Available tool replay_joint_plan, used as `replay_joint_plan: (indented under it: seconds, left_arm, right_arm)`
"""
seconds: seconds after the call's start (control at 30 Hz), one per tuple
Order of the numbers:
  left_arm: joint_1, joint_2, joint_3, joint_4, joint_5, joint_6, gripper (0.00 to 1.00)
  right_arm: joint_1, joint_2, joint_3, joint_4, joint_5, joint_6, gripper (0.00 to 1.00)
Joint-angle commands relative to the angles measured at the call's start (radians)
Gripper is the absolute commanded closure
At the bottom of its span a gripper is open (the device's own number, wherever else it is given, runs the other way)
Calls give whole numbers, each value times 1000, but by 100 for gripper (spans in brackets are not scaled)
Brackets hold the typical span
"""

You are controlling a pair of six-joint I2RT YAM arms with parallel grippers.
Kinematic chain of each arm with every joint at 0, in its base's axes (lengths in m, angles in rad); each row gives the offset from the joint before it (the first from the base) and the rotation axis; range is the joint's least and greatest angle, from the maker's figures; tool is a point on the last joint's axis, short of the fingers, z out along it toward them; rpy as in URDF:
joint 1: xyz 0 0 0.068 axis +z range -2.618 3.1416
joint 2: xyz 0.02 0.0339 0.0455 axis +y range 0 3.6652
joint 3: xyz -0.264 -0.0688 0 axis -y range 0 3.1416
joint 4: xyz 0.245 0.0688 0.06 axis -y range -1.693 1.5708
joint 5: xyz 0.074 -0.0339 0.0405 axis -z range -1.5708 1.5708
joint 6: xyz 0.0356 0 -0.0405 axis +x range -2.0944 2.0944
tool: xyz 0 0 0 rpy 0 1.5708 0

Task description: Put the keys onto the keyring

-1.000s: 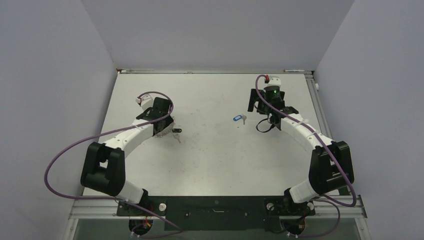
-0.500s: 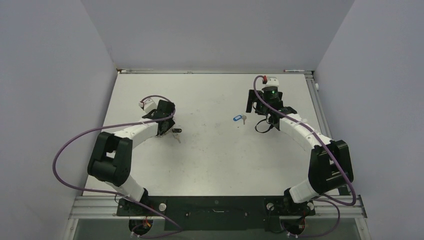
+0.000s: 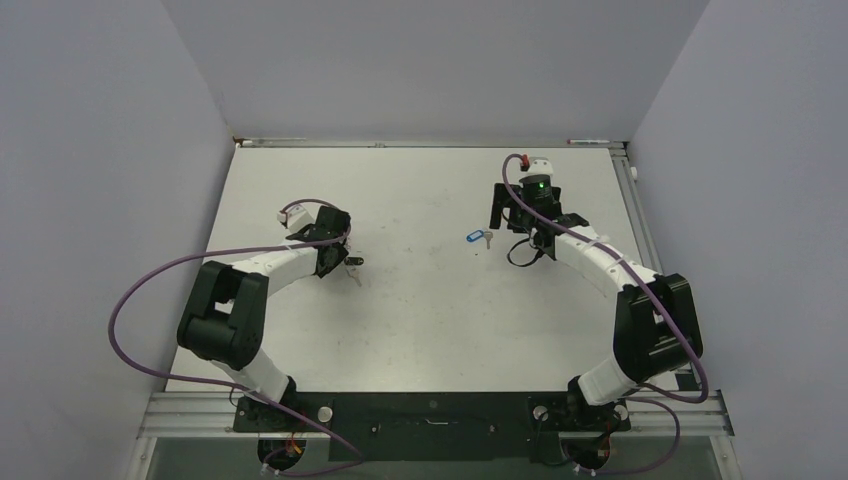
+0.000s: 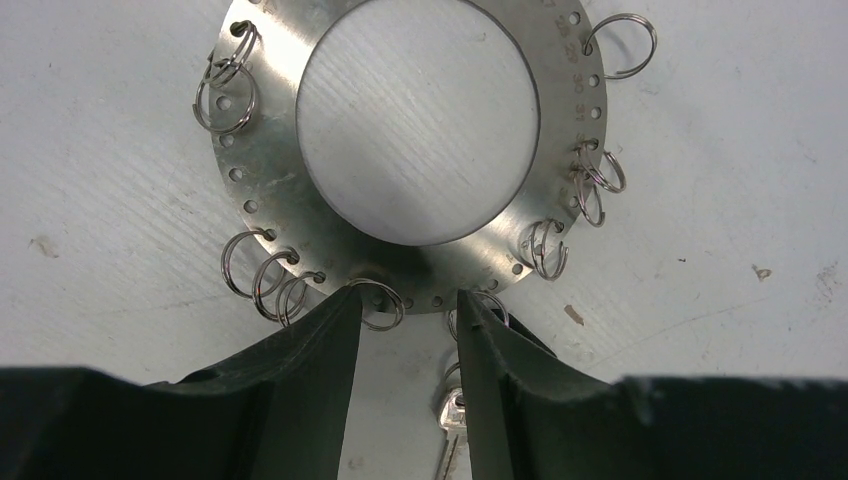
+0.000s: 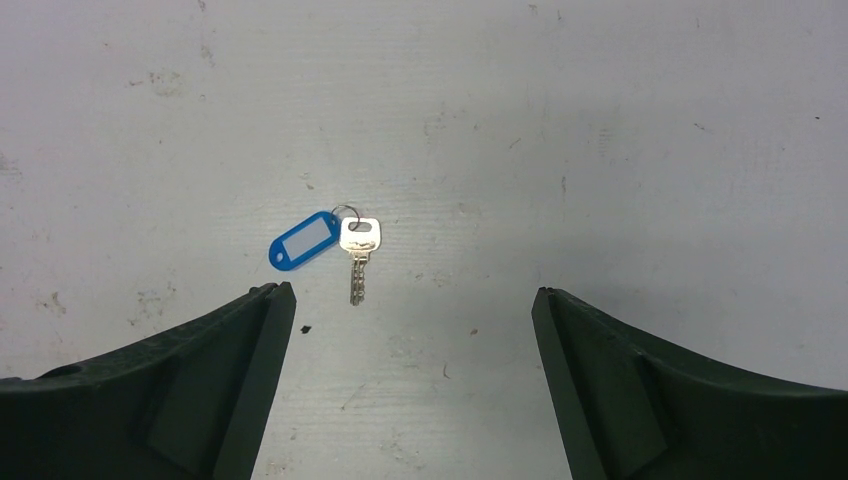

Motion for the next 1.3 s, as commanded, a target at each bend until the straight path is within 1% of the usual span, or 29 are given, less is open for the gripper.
replay_joint_plan:
  seconds: [0.0,0.3,0.37,0.43,0.57,0.73,0.87,1.07,1.17,1.27]
  left_arm:
    - [2,12,7,14,-27,-38,63]
    - [5,50,20,28,-21,-27,66]
    - [6,54,22,25,-18,-26,69]
    - [8,54,22,25,-14,-24,76]
    - [8,49,17,29,-6,-14,100]
    - [2,33,7,29,12,17,100]
    - [-43,-30,-27,47,0,73,100]
    - [-171,-164,-119,100,-46,153,100]
    - [-257,-212,-162,113,-93,173,100]
    - [-319,-250,-216,147,-110,176,100]
  right_arm:
    - [11,3,13,19,12,0,6]
    - [16,11,18,15,15,-1,6]
    - [17,12,20,13,15,-2,7]
    - [17,12,22,13,16,-1,6]
    - [19,15,22,12,17,-1,6]
    - [23,15,23,10,18,-2,7]
    - [26,12,20,14,19,-6,7]
    - [39,-23,-7,48,21,-7,7]
    - [51,-50,-32,80,14,3,7]
    - [66,-87,-68,138,-23,11,7]
